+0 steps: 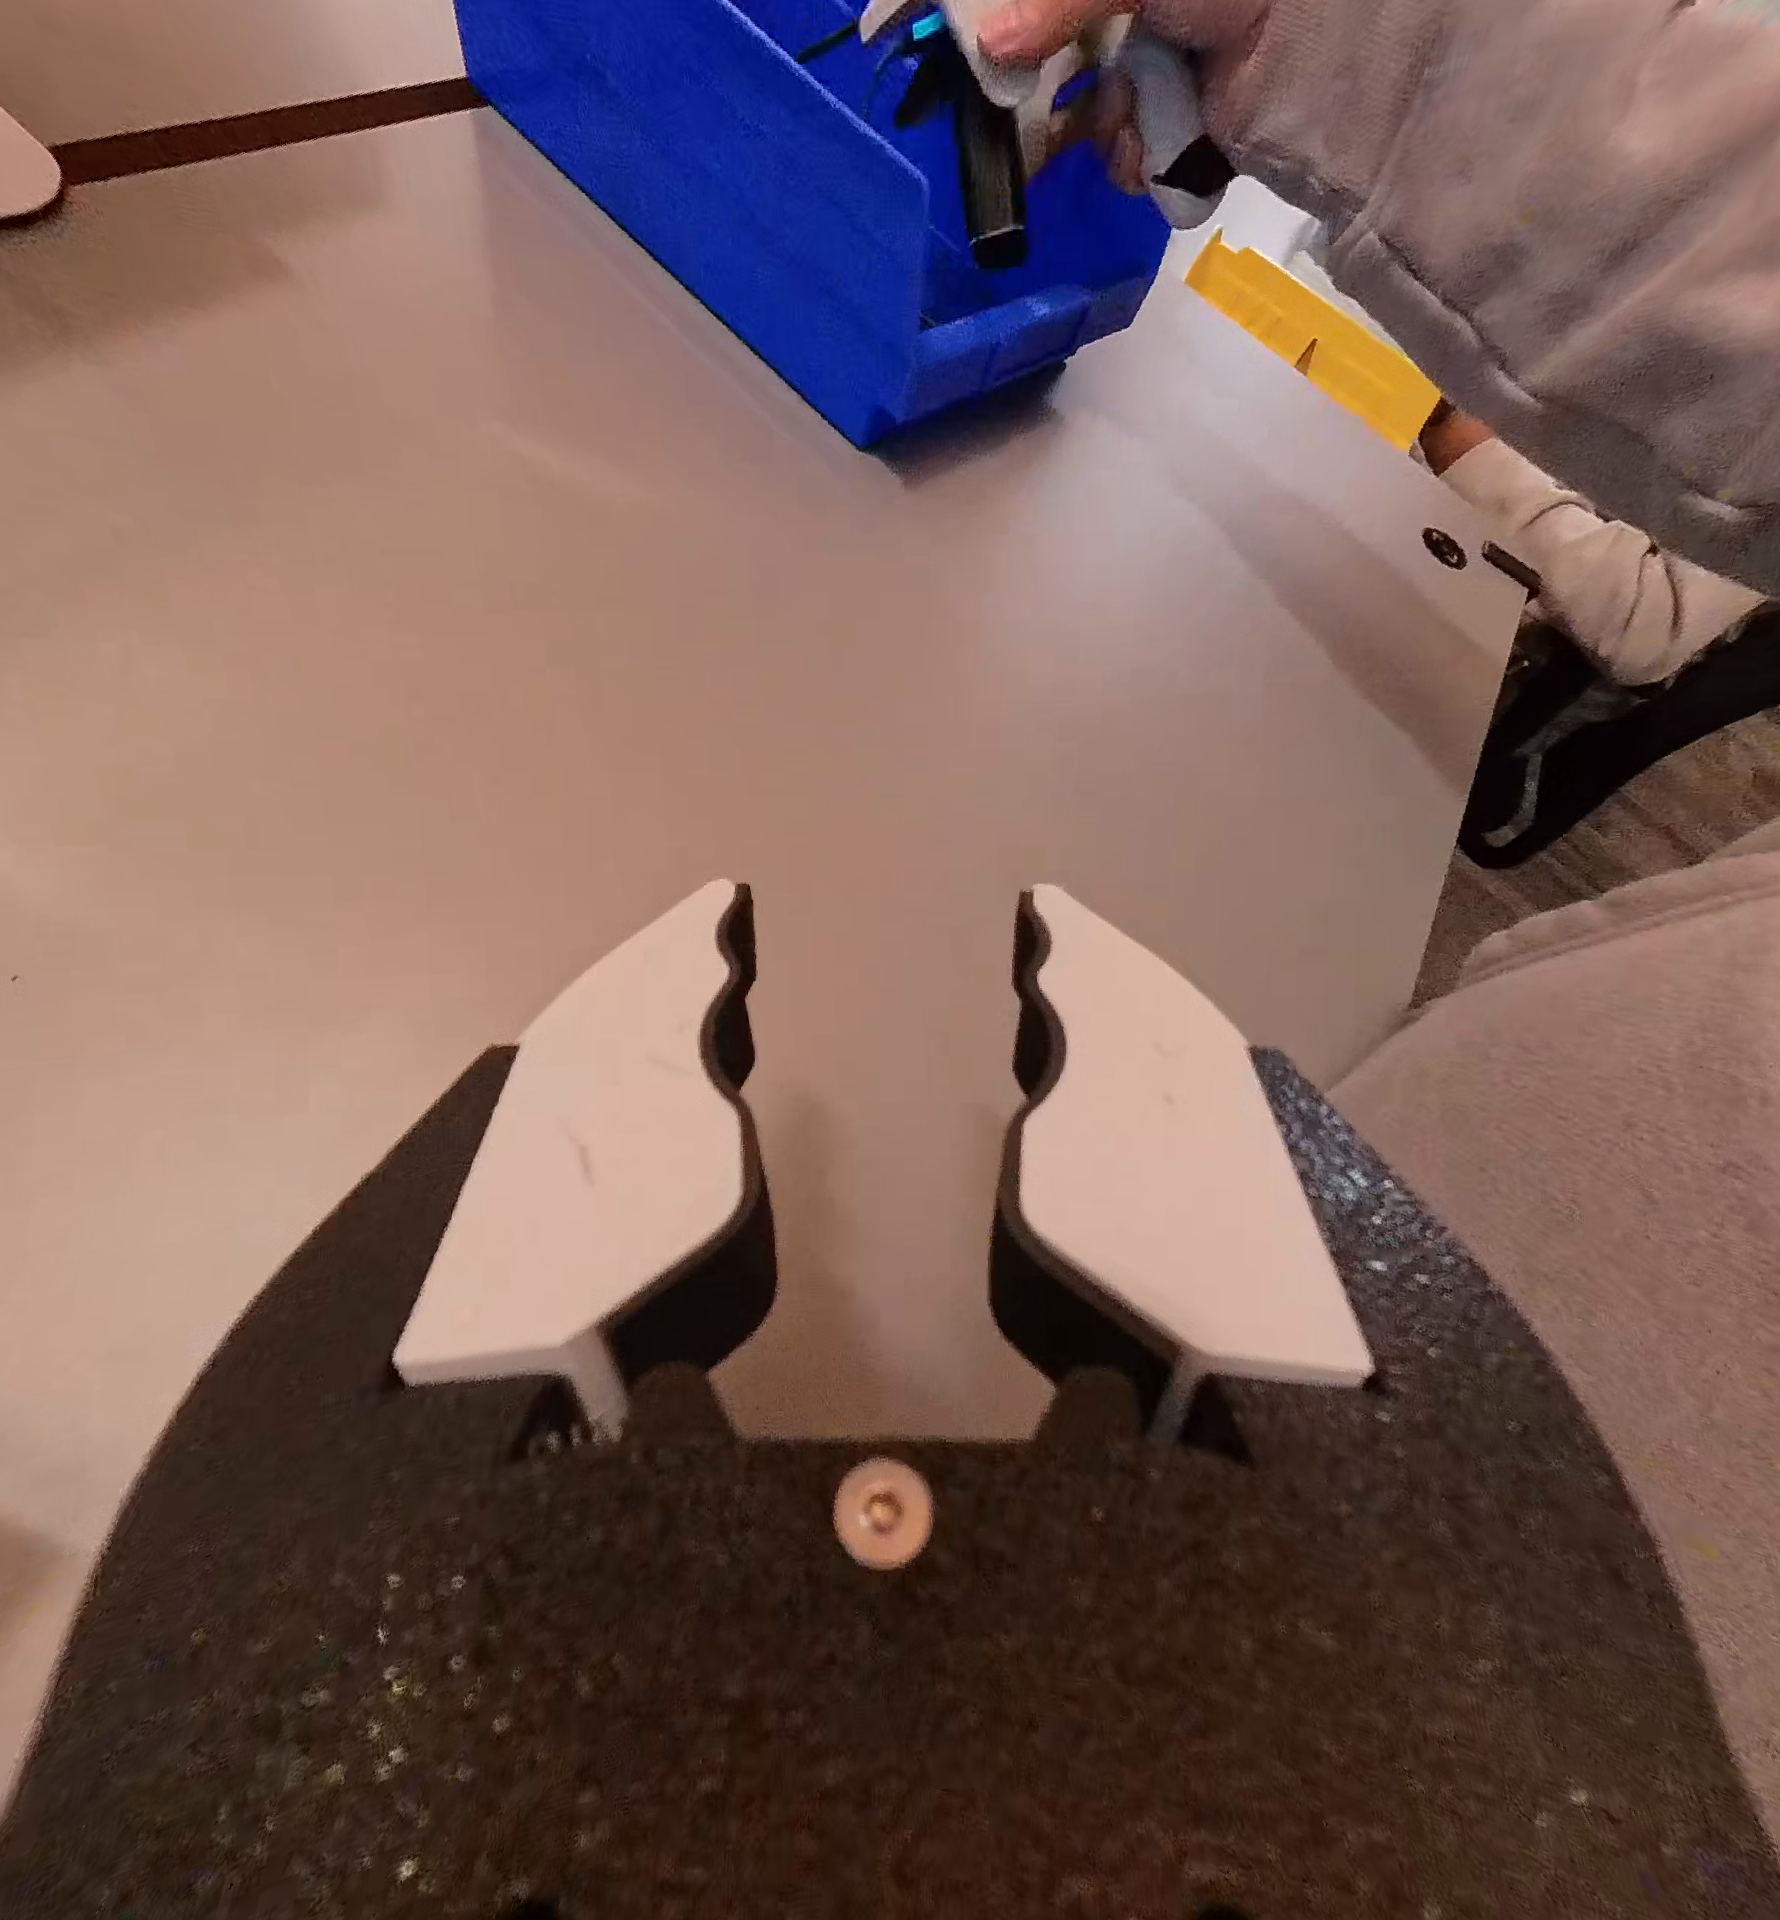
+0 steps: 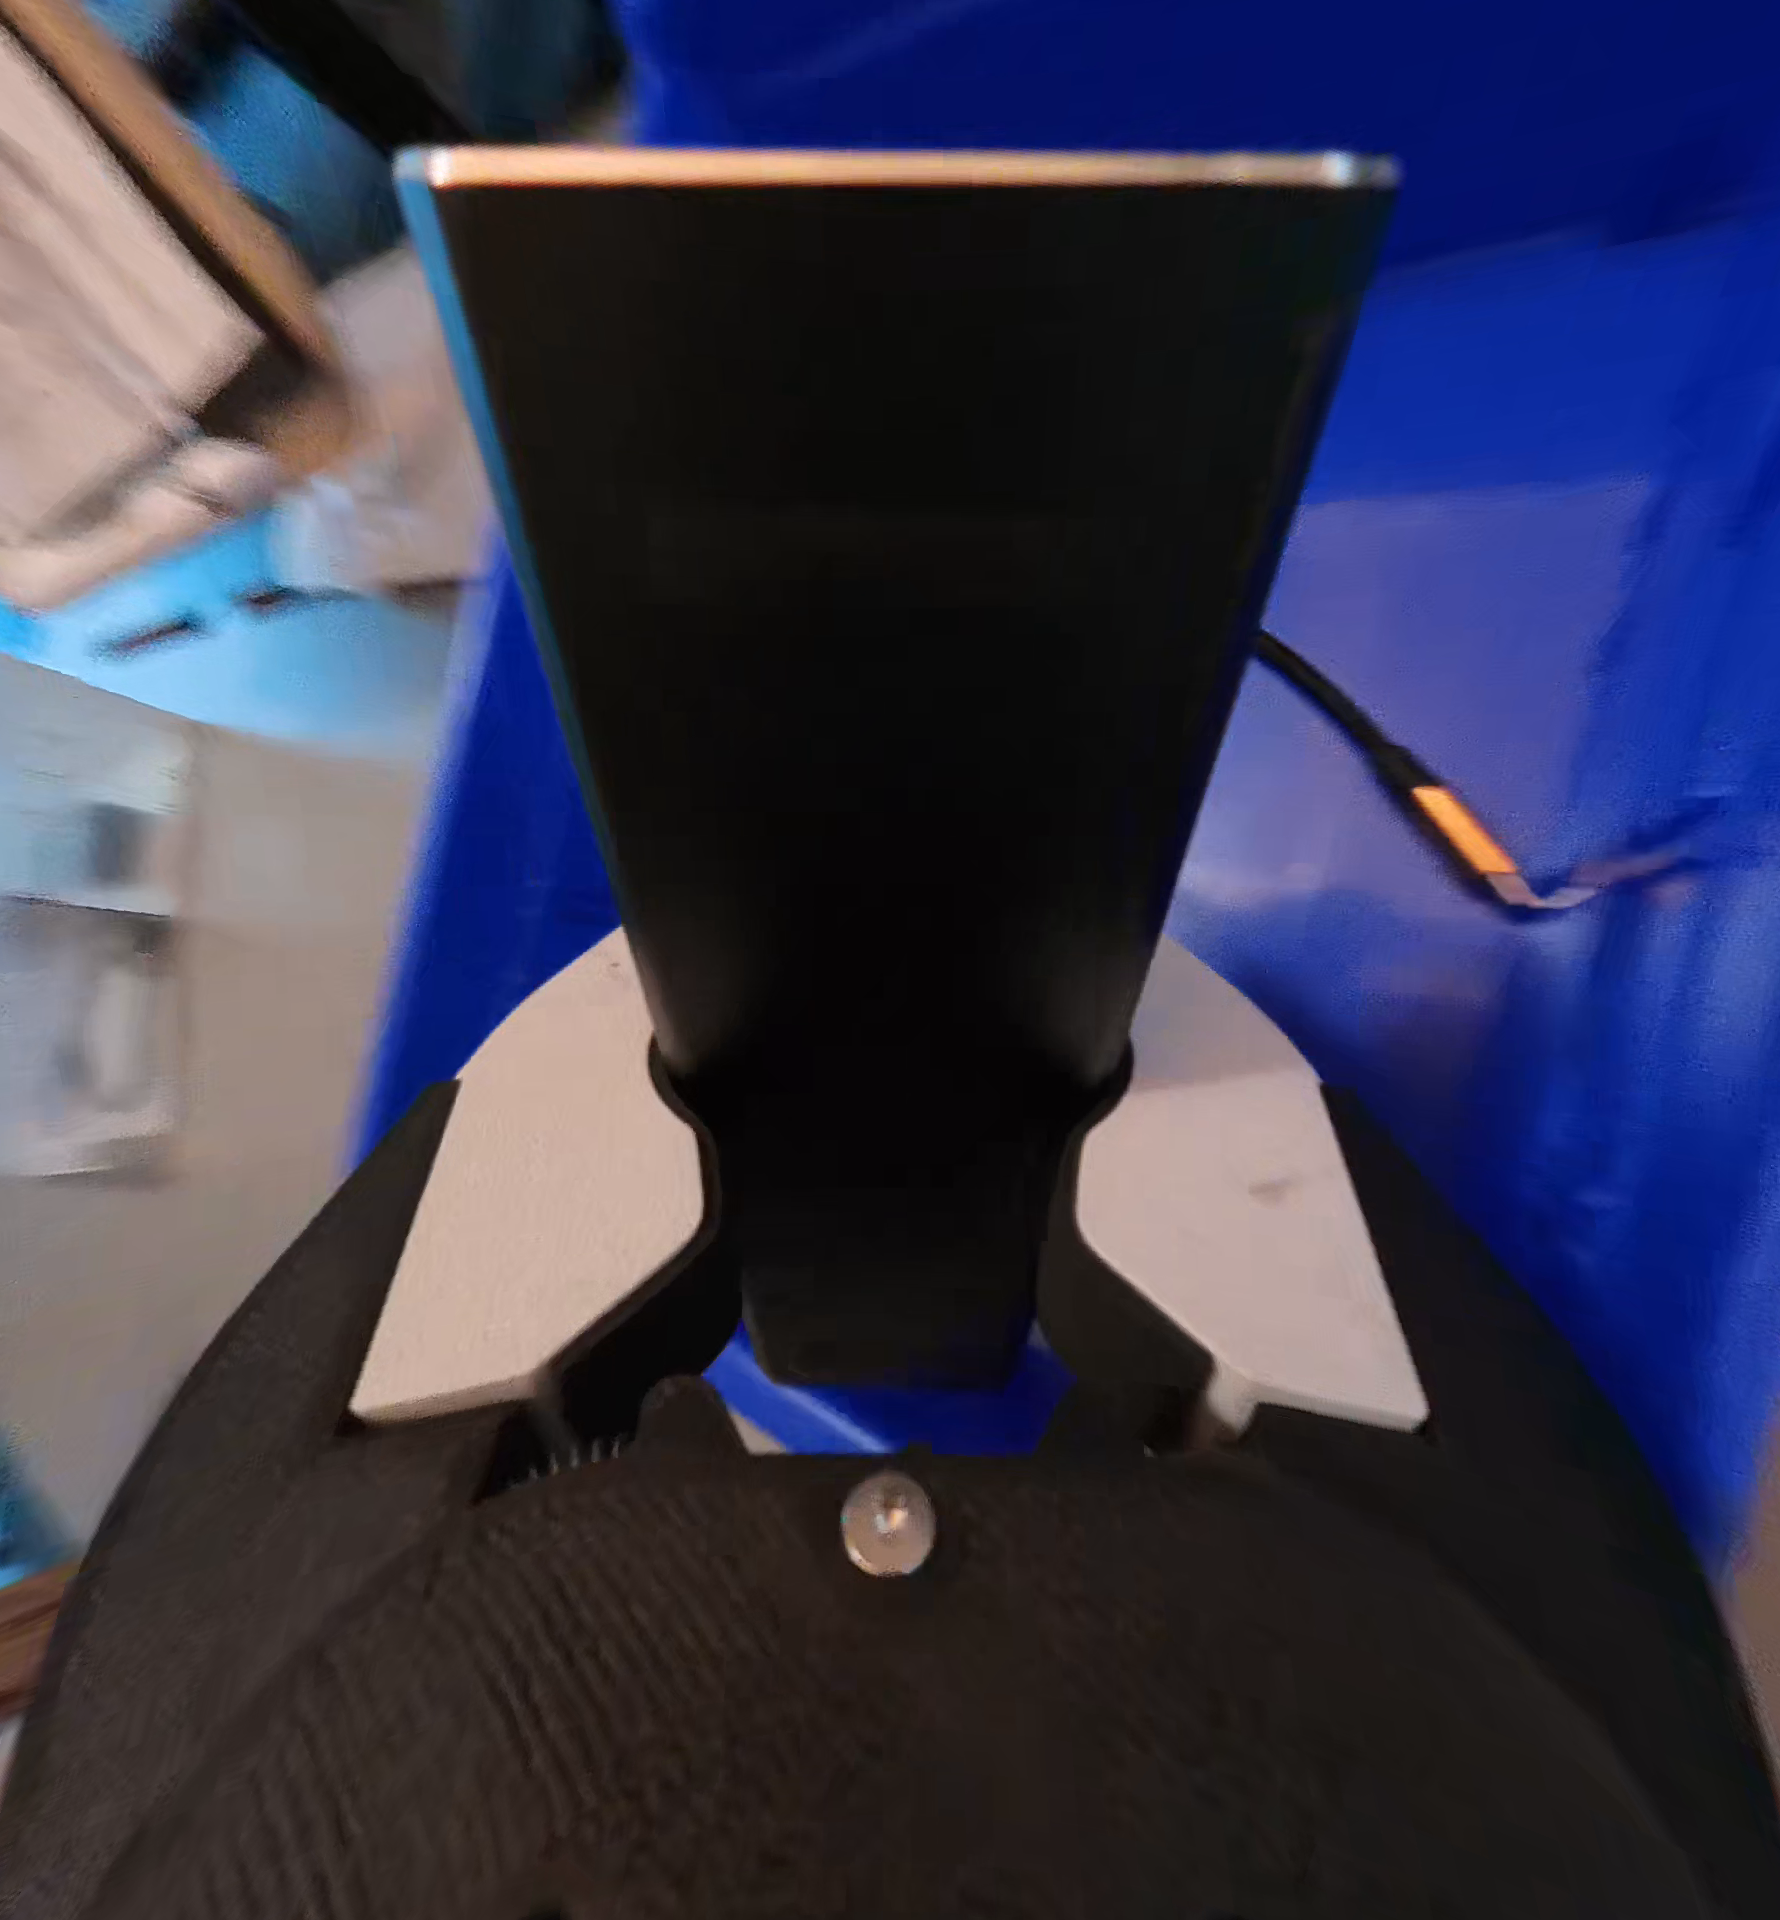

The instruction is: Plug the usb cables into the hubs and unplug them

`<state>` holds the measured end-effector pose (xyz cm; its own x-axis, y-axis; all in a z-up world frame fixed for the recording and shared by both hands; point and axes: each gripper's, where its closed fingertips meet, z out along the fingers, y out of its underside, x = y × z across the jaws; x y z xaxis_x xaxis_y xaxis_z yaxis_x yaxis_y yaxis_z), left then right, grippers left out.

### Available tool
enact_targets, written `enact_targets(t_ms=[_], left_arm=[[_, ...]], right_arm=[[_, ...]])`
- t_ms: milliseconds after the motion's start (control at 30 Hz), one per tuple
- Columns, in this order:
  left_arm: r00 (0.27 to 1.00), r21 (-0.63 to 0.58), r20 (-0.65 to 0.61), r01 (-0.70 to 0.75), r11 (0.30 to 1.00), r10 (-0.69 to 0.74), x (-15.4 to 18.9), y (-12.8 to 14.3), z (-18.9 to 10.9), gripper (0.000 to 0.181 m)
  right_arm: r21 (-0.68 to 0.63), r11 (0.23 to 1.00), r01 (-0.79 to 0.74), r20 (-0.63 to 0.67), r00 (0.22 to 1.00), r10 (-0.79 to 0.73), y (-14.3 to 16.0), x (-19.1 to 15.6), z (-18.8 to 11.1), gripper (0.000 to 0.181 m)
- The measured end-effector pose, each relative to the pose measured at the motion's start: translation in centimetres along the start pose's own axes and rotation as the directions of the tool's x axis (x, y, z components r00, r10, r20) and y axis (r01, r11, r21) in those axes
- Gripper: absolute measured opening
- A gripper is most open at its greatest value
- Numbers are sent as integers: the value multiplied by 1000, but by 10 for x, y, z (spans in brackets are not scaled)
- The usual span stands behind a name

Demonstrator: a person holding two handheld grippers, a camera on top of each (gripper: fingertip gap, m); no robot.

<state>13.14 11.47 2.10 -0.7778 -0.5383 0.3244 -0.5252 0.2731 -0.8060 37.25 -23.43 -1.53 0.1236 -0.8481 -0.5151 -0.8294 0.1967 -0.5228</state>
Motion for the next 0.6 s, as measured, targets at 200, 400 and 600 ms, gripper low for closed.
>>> enact_targets(t_ms=[200, 400, 600], left_arm=[[1000, -39, -15, -4, 999, 4, 3, 5, 8, 47], [1000, -53, -17, -25, 998, 24, 3, 3, 13, 47], [984, -2, 151, -95, 995, 94, -25, -21, -17, 49]], right_arm=[[-152, 950, 272, -277, 911, -305, 2, 22, -6, 71], [-37, 918, 395, -340, 859, -383, -28, 2, -36, 86], [97, 877, 470, -107, 881, -460, 2, -73, -50, 85]])
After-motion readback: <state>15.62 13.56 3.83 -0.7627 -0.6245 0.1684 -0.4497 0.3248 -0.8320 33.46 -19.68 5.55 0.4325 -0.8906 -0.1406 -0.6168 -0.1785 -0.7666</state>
